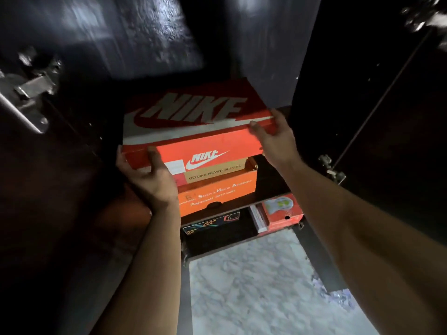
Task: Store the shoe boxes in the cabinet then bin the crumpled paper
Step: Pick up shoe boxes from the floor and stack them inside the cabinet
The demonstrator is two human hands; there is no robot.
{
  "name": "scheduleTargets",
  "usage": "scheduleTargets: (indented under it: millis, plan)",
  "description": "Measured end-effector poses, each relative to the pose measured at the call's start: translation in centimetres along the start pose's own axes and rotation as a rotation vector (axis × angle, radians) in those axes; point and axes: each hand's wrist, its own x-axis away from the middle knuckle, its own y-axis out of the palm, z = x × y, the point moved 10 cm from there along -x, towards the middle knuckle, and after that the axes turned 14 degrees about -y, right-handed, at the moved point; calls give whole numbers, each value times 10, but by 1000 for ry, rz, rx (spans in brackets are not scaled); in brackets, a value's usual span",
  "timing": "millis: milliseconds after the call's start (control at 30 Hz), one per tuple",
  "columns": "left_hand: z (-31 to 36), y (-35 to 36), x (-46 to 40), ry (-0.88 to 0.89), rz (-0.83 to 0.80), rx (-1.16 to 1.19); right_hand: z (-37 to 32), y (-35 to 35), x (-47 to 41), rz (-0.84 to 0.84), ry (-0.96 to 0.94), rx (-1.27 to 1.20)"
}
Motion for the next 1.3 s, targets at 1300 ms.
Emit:
scheduleTargets:
  millis: [1300]
  plan:
    - [-380,31,841,-537,-1791,-1547,264,-629,776,895,1362,318]
